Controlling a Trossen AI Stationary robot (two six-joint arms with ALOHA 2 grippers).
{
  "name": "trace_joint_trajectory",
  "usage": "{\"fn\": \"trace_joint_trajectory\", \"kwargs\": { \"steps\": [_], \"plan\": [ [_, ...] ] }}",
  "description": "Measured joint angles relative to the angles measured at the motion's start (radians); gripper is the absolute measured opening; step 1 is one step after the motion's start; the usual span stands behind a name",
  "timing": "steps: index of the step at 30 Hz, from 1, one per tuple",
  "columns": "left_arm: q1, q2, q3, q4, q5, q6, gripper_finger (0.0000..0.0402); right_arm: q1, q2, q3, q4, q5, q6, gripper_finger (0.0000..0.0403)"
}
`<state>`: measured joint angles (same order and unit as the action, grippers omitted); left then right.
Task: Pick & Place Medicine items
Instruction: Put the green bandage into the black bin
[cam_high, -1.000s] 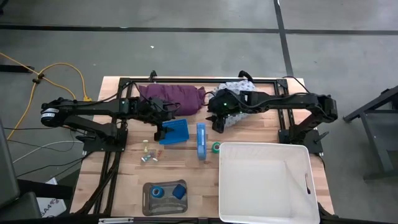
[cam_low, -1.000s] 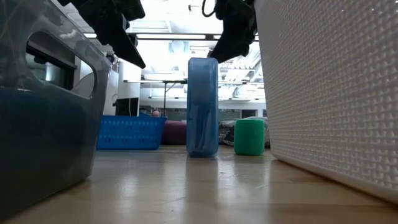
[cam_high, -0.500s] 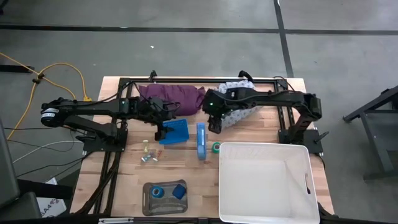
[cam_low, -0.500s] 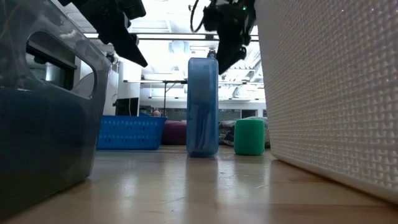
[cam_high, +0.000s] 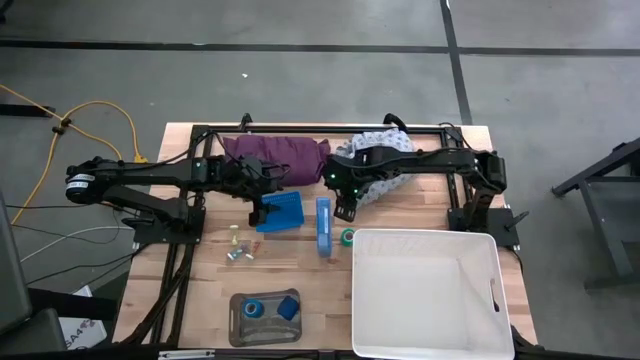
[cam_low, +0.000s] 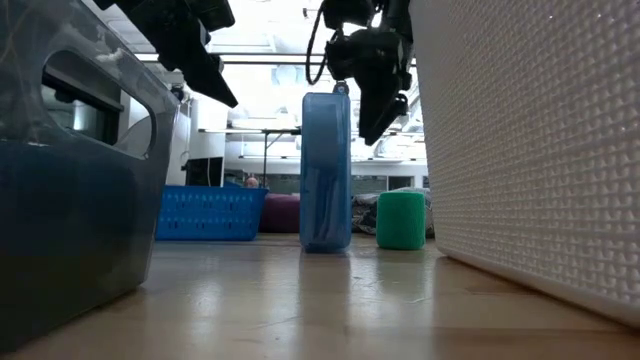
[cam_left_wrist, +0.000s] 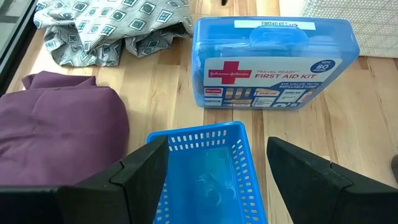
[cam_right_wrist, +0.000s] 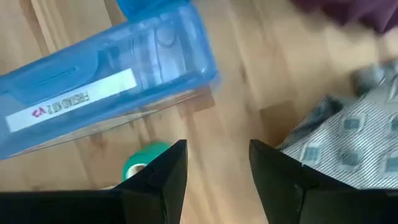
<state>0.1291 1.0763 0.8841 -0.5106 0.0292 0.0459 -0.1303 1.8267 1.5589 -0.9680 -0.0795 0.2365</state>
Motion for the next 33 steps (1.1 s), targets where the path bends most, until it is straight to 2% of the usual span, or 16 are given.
{"fn": "trace_joint_trajectory", "kwargs": {
  "steps": [12,17,26,33],
  "plan": [
    [0.000,0.000,0.000,0.000,0.000,0.000,0.0266,0.031,-0.001,-0.096,-0.011,0.029,0.341,0.0160],
    [0.000,0.000,0.000,0.000,0.000,0.000,0.0266,0.047,-0.001,-0.138,0.015,0.028,0.343,0.0160],
    [0.000,0.000,0.000,0.000,0.000,0.000,0.0266,0.094,-0.001,-0.139,0.079,0.028,0.182,0.0160],
    [0.000,0.000,0.000,0.000,0.000,0.000,0.0266,0.098,-0.001,-0.138,0.081,0.045,0.154,0.0160]
  ]
}}
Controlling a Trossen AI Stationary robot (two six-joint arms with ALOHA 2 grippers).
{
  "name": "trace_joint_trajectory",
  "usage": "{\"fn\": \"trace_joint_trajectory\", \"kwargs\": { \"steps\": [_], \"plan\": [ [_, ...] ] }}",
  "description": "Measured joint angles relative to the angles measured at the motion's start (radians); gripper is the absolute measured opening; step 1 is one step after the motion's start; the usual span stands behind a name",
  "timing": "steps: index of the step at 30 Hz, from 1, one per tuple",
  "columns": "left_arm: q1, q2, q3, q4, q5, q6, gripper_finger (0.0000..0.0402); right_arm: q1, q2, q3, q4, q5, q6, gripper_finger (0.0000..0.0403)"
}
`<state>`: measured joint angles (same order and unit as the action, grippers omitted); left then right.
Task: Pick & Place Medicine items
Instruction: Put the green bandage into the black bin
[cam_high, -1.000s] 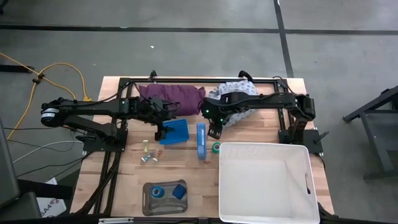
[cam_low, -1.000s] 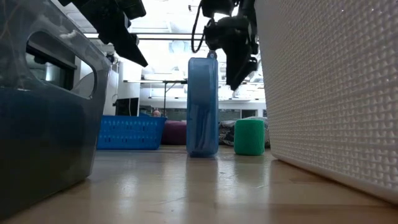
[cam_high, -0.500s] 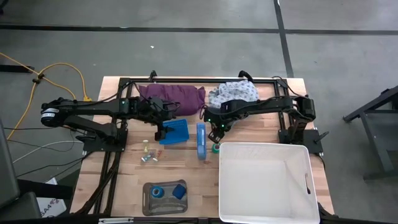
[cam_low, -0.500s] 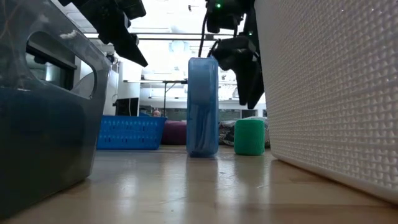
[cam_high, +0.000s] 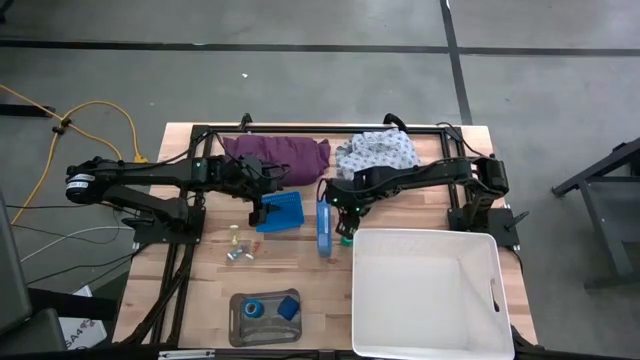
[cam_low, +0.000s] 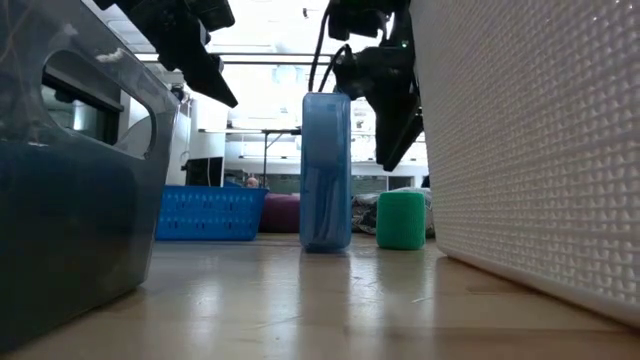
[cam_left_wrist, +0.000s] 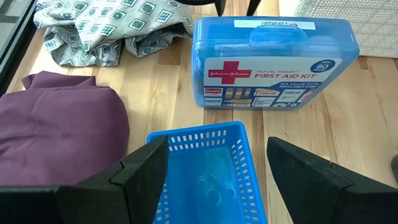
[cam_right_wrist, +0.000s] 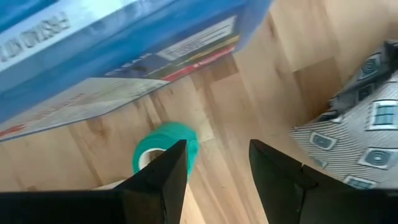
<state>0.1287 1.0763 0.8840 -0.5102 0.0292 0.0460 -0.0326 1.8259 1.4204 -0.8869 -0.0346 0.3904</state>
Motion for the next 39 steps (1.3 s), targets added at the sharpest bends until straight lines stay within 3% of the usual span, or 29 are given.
{"fn": "trace_joint_trajectory", "kwargs": {
  "steps": [13,34,39],
  "plan": [
    [0.000,0.000,0.000,0.003,0.000,0.000,0.0266,0.000,0.078,0.000,-0.006,-0.053,-0.003,0.0160],
    [0.000,0.000,0.000,0.003,0.000,0.000,0.0266,0.006,0.079,0.001,-0.002,-0.096,-0.158,0.0160],
    [0.000,0.000,0.000,0.003,0.000,0.000,0.0266,-0.016,0.079,0.000,-0.013,-0.103,-0.117,0.0160]
  ]
}}
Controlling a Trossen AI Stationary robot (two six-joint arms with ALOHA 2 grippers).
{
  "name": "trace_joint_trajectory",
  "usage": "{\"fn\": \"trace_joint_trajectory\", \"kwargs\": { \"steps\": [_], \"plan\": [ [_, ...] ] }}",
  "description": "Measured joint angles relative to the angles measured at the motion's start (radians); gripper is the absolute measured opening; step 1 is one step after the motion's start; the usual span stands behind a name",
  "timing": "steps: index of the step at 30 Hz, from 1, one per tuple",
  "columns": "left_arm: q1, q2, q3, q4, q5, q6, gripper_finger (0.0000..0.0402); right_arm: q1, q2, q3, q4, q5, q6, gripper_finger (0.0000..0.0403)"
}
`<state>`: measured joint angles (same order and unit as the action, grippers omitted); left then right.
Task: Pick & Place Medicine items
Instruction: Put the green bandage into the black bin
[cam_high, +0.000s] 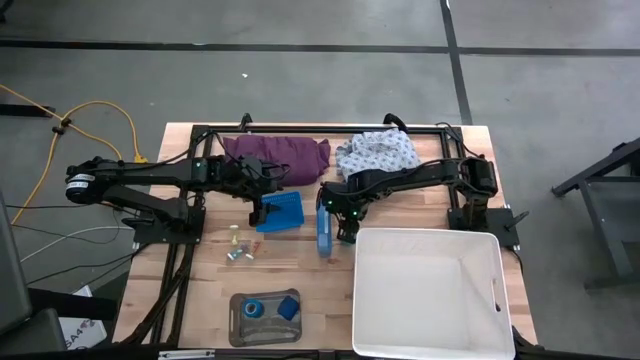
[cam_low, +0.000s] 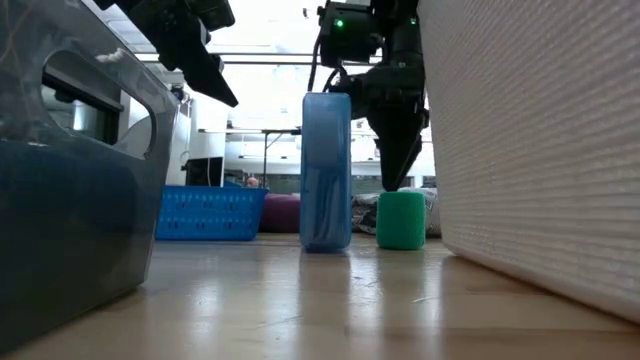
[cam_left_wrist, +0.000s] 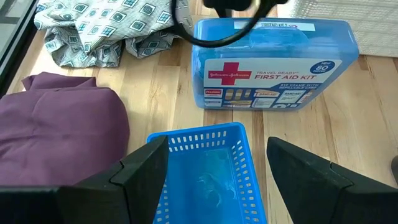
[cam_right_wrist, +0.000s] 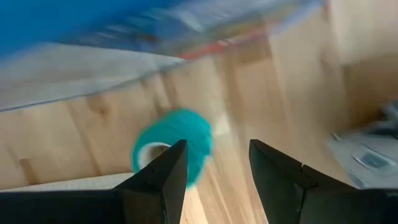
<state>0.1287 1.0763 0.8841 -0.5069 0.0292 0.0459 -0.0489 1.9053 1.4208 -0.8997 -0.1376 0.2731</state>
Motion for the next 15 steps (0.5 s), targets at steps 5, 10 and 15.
{"fn": "trace_joint_trajectory", "kwargs": {
  "steps": [5,10,15],
  "plan": [
    [0.000,0.000,0.000,0.000,0.000,0.000,0.0266,-0.010,0.000,0.000,-0.001,-0.043,0.064,0.0160],
    [0.000,0.000,0.000,0.000,0.000,0.000,0.0266,0.000,0.000,0.000,-0.007,-0.050,0.058,0.0160],
    [0.000,0.000,0.000,0.000,0.000,0.000,0.0266,0.003,0.000,0.000,-0.011,-0.055,0.036,0.0160]
  ]
}}
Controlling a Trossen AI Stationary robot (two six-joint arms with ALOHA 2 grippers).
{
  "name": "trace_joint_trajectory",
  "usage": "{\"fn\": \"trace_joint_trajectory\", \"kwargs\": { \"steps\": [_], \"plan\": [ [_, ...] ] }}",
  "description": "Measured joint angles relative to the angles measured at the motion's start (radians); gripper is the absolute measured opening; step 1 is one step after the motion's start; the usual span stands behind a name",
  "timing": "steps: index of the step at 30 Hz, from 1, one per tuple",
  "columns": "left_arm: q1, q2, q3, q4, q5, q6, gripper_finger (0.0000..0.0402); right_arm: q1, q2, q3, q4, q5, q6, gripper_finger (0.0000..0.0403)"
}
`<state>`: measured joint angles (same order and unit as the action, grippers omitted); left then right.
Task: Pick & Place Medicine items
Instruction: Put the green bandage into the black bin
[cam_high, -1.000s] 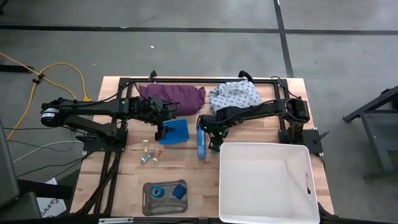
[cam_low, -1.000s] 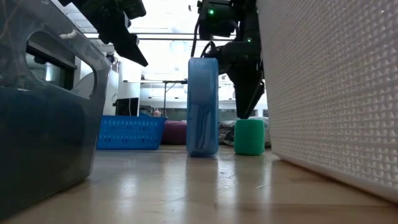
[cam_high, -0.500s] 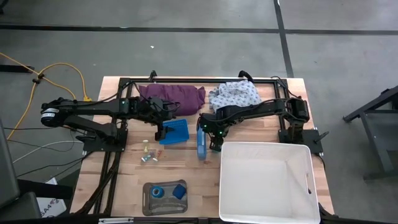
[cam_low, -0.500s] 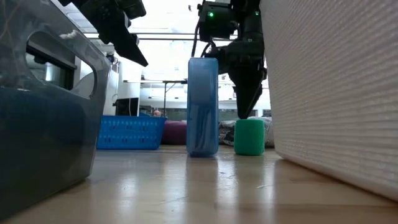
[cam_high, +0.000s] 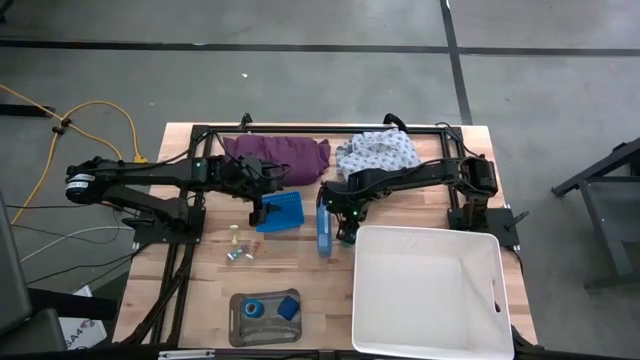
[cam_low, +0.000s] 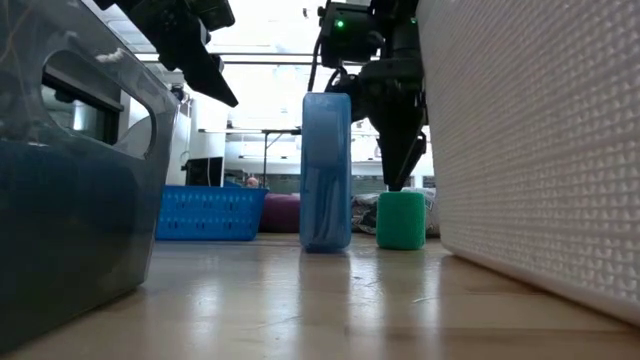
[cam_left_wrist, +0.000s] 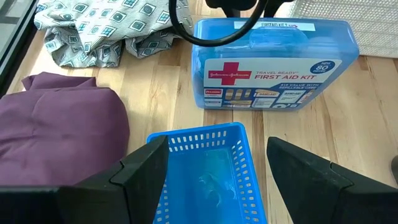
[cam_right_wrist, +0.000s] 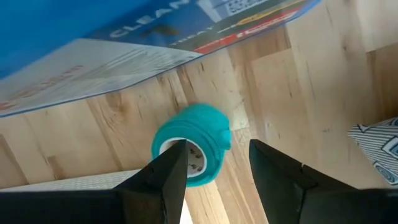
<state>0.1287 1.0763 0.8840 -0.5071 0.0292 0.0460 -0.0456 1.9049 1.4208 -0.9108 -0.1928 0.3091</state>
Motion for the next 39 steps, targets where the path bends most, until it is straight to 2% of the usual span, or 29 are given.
{"fn": "trace_joint_trajectory", "kwargs": {
  "steps": [11,39],
  "plan": [
    [0.000,0.000,0.000,0.000,0.000,0.000,0.0266,0.011,0.000,0.000,-0.006,0.036,-0.033,0.0160],
    [0.000,0.000,0.000,0.000,0.000,0.000,0.0266,0.013,0.032,0.001,-0.029,0.037,-0.066,0.0160]
  ]
}}
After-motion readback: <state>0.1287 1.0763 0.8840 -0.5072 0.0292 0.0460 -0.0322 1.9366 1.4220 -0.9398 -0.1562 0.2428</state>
